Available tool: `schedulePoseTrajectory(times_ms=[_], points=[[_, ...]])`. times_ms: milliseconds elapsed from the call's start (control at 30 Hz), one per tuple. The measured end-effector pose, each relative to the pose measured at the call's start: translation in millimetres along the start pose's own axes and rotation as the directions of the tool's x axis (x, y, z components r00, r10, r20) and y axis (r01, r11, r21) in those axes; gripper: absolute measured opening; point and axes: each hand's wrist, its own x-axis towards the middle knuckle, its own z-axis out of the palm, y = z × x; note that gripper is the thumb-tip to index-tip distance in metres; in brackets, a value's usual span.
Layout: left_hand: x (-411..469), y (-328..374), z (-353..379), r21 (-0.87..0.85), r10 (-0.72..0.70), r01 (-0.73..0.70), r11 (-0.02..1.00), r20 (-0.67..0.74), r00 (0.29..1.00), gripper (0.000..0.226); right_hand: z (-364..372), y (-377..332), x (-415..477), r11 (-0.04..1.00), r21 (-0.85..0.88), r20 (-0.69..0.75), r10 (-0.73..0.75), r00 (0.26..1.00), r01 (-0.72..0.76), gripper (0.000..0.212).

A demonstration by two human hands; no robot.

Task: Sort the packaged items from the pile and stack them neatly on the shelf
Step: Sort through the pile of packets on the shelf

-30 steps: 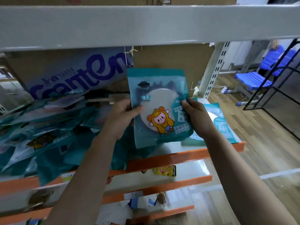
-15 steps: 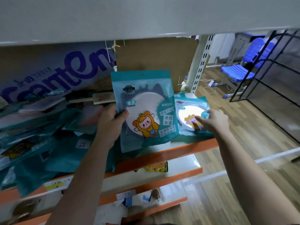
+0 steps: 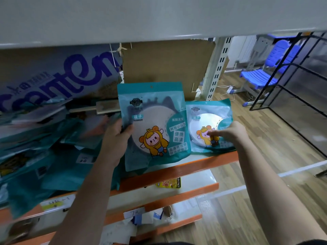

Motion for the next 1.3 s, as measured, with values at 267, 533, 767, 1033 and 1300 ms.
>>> schedulePoseTrajectory(times_ms=[267,533,767,1033,1300], points=[[0.6,13.7,-6.2,0.094,0.105,-0.098,0.991,-0.067,0.992,0.016,-5.4,4.4,-10.2,0.842,0.513,-0.243,-0.047,0.969,0.169,0.02],[-11.1,18.4,-43.8,0.313,0.328,-0.246,0.917,-0.243,0.913,0.012,5.2,-44.5,-52.9,0.631,0.716,-0.236,-0.185,0.954,0.299,0.022],[-50.5,2.9,-138.9,0.291,0.329,-0.204,0.935,-0.489,0.808,0.01,53.6,-110.1,-118.7,0.506,0.742,-0.296,-0.341,0.892,0.44,0.023],[-148.9,-31.3,-285.5,0.167,0.241,-0.175,0.97,-0.718,0.653,0.017,142.2,-198.7,-254.9,0.4,0.703,-0.304,-0.577,0.758,0.588,0.027],[-239.9,-67.0,-420.7,0.303,0.318,-0.131,0.944,-0.73,0.605,0.016,234.9,-254.5,-410.3,0.4,0.663,-0.282,-0.651,0.705,0.633,0.017]])
